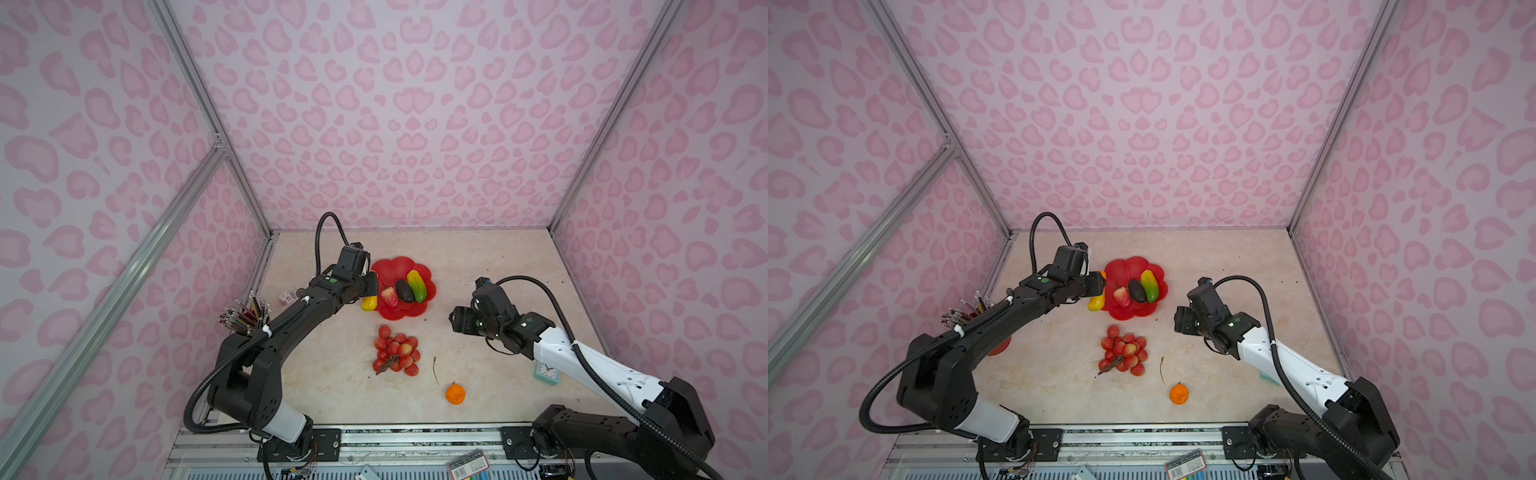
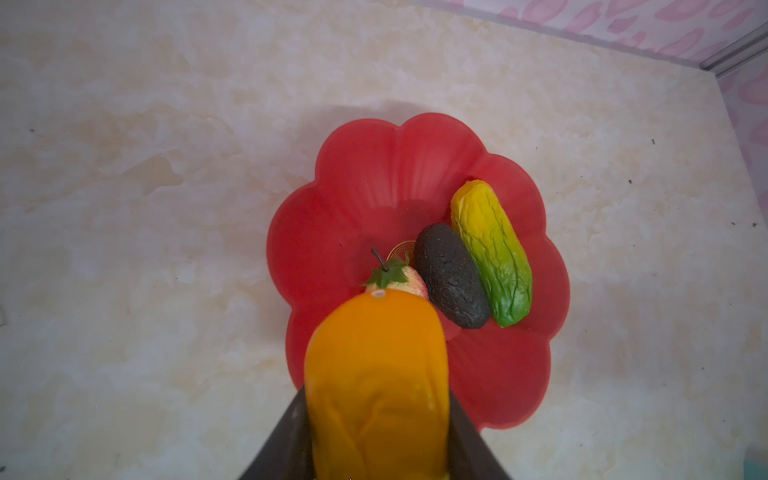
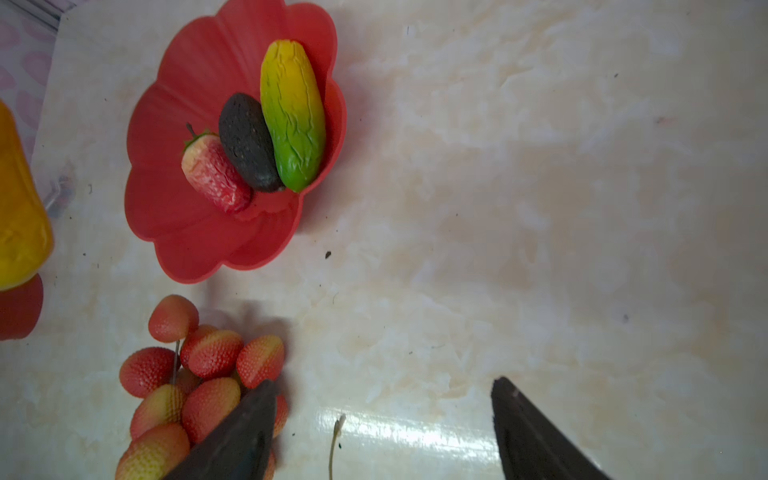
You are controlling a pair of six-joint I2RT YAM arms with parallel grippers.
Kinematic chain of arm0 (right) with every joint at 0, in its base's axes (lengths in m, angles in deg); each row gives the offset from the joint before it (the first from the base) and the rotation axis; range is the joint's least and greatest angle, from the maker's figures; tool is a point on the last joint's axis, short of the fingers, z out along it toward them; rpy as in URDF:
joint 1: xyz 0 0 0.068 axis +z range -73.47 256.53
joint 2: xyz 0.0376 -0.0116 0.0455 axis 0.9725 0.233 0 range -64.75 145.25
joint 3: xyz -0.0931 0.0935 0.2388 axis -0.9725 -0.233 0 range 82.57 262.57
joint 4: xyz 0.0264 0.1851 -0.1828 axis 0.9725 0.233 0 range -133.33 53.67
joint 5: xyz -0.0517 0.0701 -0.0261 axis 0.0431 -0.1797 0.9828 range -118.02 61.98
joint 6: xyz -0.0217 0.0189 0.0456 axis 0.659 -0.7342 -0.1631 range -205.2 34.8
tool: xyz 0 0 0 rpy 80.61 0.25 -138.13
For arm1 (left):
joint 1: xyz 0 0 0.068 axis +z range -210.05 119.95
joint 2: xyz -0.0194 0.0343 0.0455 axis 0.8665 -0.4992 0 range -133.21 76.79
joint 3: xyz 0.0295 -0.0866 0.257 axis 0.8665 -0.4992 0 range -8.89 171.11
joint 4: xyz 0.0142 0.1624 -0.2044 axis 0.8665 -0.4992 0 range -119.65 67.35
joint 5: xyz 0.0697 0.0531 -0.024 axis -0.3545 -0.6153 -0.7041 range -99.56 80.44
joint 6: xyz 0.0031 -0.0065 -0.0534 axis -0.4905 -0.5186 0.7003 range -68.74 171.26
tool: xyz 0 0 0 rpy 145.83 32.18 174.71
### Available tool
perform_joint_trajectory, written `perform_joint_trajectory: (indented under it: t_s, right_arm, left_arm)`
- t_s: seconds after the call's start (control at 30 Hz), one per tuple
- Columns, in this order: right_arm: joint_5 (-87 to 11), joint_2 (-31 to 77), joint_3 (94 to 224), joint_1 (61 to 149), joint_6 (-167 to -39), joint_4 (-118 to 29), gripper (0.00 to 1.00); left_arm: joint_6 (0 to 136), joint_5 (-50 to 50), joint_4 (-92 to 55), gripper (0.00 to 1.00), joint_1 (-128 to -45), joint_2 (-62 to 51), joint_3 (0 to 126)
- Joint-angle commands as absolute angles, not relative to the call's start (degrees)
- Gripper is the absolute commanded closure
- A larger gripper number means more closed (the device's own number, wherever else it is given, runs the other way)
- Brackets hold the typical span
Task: Place and organize the fake fruits in the fruit bowl
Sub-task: 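Grasp the yellow elongated fruit with left gripper while right gripper withdraws, then set the yellow fruit in the bowl with left gripper while right grasps orange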
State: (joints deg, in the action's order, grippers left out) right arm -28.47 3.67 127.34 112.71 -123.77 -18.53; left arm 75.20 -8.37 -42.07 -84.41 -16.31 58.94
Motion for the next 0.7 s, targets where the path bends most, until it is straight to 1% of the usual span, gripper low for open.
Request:
perform_joint_trajectory:
  t_s: [0.0,0.1,0.27,0.33,0.5,0.67]
  right_arm:
    - [-26.33,2.08,126.02,115.74,-126.05,-13.72,0.19]
    - [-26.19,0.81,125.73,118.54,-127.34,-10.32,0.19]
    - [-27.99,-1.64,123.18,126.45,-132.66,-7.56,0.19]
    - [-28.03,-1.35,122.50,129.72,-134.84,-6.62,0.19]
    - [-28.41,-0.04,120.28,135.41,-139.81,-6.24,0.19]
    - [-29.97,1.52,116.85,137.61,-143.13,-10.56,0.19]
  left_arm:
    - [74.34,-5.22,-38.76,0.62,-84.30,-21.46,61.61]
    - [75.20,-5.78,-37.95,0.62,-84.26,-25.42,63.58]
    - [76.54,-4.64,-38.01,0.59,-84.37,-31.98,66.92]
    - [77.00,-4.37,-38.21,0.53,-84.31,-33.60,67.81]
    - [77.89,-3.26,-37.15,0.31,-84.33,-32.63,67.59]
    - [77.80,-2.87,-36.11,0.23,-84.31,-26.00,67.50]
